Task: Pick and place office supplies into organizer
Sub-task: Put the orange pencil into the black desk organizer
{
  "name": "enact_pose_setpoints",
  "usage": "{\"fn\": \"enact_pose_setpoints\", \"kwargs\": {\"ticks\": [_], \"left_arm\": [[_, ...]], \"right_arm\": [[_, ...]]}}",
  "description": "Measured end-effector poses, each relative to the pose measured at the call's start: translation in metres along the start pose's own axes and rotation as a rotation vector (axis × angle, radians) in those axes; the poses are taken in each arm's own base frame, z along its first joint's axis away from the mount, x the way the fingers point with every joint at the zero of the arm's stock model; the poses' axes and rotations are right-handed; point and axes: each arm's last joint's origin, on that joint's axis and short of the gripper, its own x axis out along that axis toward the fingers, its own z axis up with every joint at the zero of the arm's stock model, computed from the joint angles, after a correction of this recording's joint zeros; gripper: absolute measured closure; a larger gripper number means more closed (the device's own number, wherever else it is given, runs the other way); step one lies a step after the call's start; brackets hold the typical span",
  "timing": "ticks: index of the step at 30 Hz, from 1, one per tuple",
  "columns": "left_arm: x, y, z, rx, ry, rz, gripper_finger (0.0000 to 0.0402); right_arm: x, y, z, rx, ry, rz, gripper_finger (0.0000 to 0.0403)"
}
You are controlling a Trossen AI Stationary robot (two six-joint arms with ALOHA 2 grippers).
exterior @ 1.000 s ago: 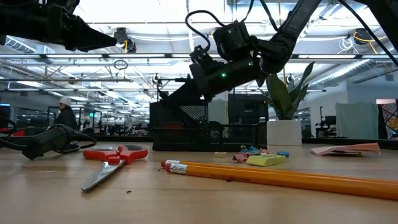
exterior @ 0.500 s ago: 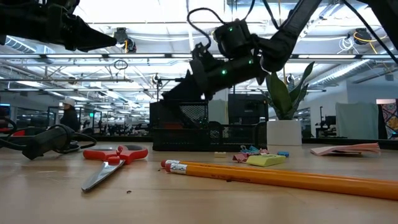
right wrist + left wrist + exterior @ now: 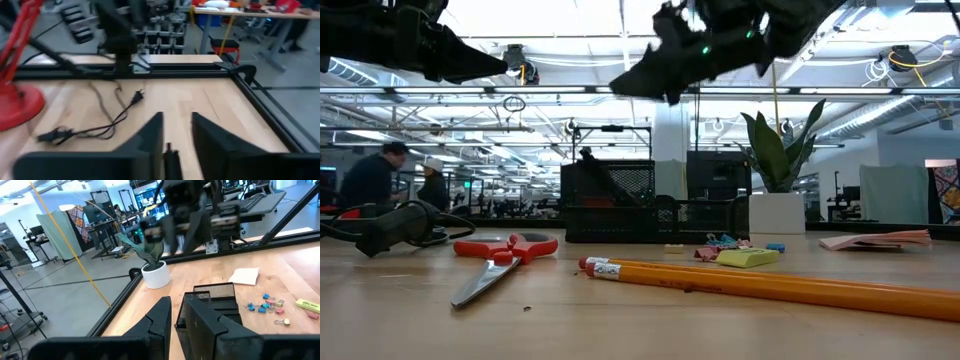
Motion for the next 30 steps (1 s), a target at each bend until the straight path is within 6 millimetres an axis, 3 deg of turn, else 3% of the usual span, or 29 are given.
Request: {"fn": "enact_pose_setpoints", "kwargs": {"ticks": [3, 6, 12, 22, 30], "left_arm": [[0.000, 0.000, 0.000, -0.011, 0.000, -0.001, 0.0339], [0.000, 0.000, -0.001, -0.009, 0.008, -0.003, 0.0339], [0.000, -0.001, -0.003, -0.009, 0.030, -0.008, 0.0339], [0.000, 0.000, 0.000, -0.016, 0.000, 0.003, 0.0339], [0.008, -0.006, -0.001, -0.059, 0.009, -0.100, 0.0339]], "right_arm": [[-0.014, 0.018, 0.012, -0.075, 0.005, 0.048, 0.0391], [-0.031, 0.038, 0.017, -0.116, -0.029, 0.100, 0.0392], [-0.064, 0.067, -0.013, -0.136, -0.102, 0.082, 0.0400], [-0.128, 0.065, -0.089, -0.040, -0.286, 0.038, 0.0402], [-0.151, 0.054, -0.104, -0.016, -0.305, -0.062, 0.0402]]}}
